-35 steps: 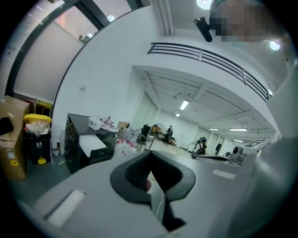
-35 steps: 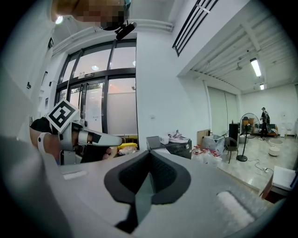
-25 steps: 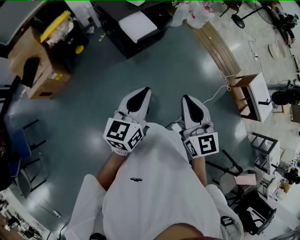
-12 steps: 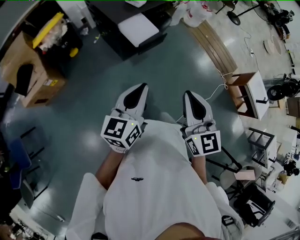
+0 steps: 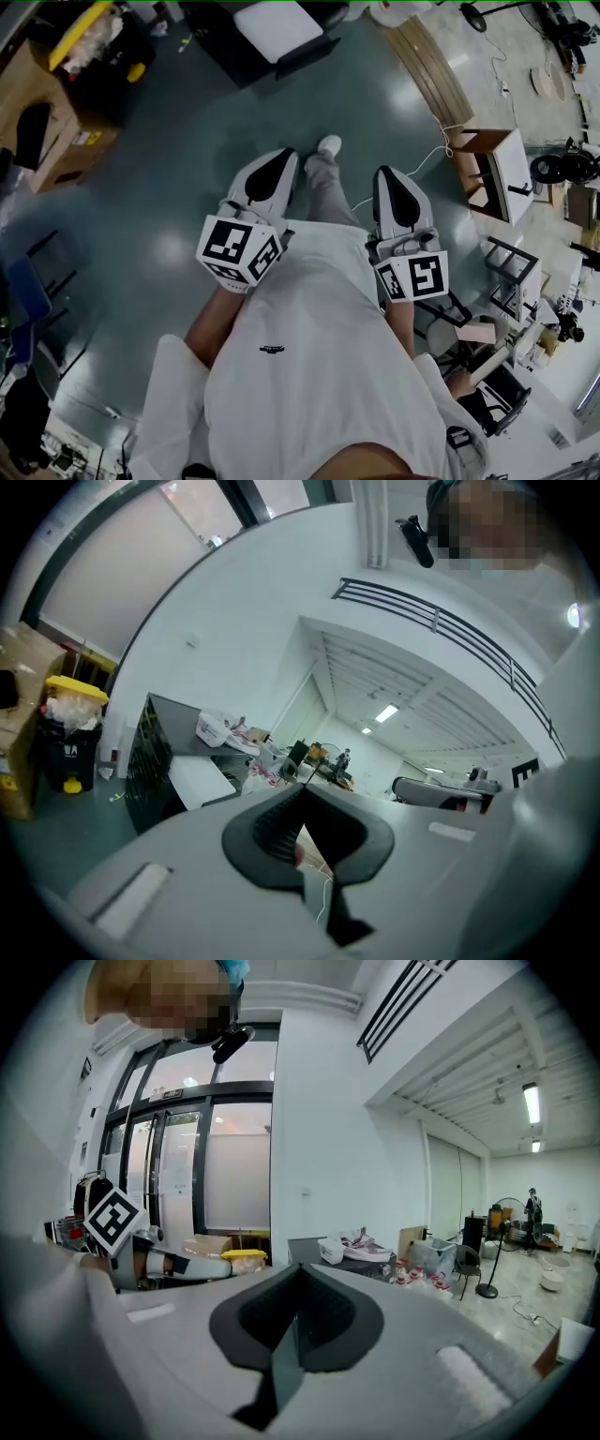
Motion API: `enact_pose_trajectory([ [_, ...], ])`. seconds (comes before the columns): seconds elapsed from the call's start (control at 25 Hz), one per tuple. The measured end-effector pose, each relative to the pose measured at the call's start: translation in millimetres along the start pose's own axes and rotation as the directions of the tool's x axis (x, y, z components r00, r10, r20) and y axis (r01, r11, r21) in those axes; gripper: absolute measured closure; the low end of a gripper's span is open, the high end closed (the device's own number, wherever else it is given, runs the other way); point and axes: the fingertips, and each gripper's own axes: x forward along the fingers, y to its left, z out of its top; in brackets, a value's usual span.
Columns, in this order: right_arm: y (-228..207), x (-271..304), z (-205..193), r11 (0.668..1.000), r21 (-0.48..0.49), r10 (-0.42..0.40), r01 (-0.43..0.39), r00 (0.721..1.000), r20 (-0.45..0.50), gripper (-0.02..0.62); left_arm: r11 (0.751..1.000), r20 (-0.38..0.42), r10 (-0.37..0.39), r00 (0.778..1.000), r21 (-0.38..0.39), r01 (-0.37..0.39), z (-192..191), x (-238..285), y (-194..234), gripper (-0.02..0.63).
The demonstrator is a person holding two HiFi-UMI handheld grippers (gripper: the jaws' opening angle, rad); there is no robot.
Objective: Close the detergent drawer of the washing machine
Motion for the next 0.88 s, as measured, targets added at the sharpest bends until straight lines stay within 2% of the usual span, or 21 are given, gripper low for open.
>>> enact_pose_trajectory([
  [0.16,-6.0,10.0,2.8,0.999,-0.009,0.033,-0.033,0.999,0.02,0.6,0.999,0.031,0.047,0.998,0.006,-0.048,5.5,3.4,8.6,0.592],
  [0.44,-38.6,38.9,6.7,0.997,0.016,0.079,-0.079,0.996,0.044,0.6,0.996,0.018,0.078,0.997,0.052,-0.078,15.6,32.5,4.5,0.592],
  [0.68,-70.6,73.8,8.4,0.994,0.04,0.099,-0.101,0.994,0.048,0.6,0.991,-0.009,0.118,0.993,0.056,-0.117,23.6,71.1,22.1,0.592],
  [0.88,-111.1,105.4,13.1,0.991,0.06,0.117,-0.12,0.992,0.054,0.6,0.989,-0.037,0.123,0.992,0.084,-0.12,36.0,122.2,24.1,0.592],
])
